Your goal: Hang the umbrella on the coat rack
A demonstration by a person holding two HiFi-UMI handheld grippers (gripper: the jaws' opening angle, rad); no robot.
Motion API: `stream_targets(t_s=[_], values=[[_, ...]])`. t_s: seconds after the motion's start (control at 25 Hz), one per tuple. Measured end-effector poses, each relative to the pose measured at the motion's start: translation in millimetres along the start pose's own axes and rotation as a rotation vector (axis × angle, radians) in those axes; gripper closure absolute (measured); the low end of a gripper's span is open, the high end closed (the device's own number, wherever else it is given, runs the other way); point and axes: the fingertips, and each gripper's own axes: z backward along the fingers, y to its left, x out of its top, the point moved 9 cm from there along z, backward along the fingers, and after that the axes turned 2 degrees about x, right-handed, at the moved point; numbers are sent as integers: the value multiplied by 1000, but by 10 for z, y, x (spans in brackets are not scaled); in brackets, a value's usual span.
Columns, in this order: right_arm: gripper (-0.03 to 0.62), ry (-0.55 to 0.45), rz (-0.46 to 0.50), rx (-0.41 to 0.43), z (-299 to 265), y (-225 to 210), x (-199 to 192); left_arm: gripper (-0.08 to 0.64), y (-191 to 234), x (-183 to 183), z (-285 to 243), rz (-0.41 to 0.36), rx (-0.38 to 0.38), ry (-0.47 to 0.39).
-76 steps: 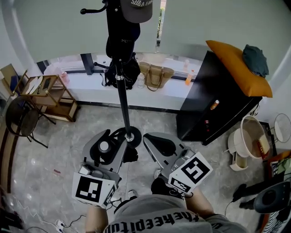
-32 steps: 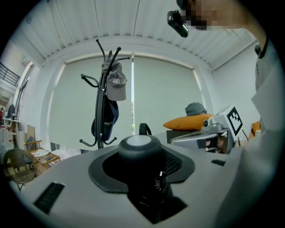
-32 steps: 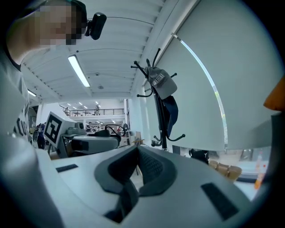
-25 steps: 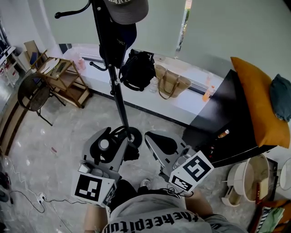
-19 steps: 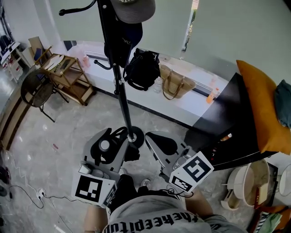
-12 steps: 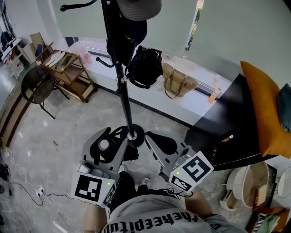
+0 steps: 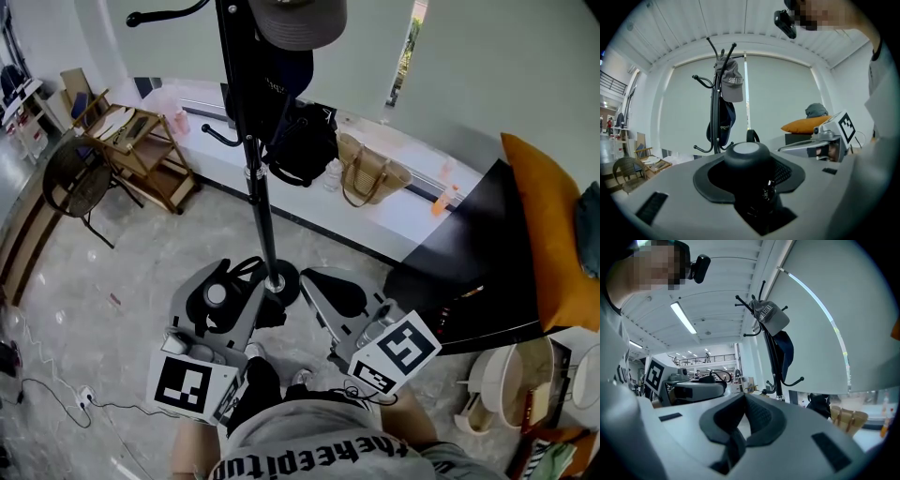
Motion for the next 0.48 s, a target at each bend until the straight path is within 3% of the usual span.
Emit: stream_targets(t_s=[0.48], values=[[580,-3,-8,-73,-287,-54,17,357,336,-21,-231,8,-77,7]])
